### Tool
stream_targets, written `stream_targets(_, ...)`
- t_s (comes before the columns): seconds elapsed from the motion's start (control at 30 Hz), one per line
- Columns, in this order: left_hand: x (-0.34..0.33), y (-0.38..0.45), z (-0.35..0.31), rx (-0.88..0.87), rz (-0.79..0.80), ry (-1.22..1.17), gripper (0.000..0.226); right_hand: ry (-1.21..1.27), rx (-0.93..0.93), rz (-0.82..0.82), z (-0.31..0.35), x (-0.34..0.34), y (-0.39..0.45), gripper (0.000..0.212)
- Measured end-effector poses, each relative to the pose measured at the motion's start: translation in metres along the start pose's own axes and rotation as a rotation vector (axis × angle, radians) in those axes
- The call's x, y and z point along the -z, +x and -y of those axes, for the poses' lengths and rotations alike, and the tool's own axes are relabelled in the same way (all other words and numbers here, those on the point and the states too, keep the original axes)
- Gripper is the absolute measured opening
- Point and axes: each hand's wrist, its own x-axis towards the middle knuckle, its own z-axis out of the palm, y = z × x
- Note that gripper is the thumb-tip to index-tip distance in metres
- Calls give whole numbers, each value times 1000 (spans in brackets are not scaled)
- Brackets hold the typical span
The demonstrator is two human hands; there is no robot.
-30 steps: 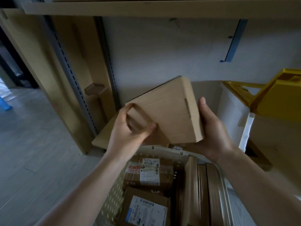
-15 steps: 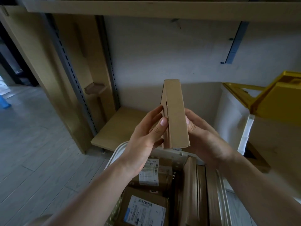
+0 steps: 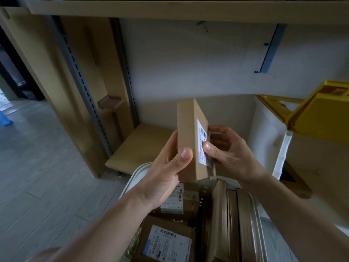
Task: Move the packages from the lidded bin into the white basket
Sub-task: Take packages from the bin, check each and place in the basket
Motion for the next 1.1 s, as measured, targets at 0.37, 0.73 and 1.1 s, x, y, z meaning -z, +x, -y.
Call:
stream_targets(0.37, 15, 3, -19, -80, -282, -114, 38, -85, -48, -214, 5, 7, 1, 101)
stream_targets(0.73, 34, 5, -27, -153, -618, 323, 19, -27, 147, -344, 23, 10, -8, 47)
stream_targets(1.1, 34, 7, -23, -63, -641, 46, 33, 147, 38, -364, 22, 12, -8, 30)
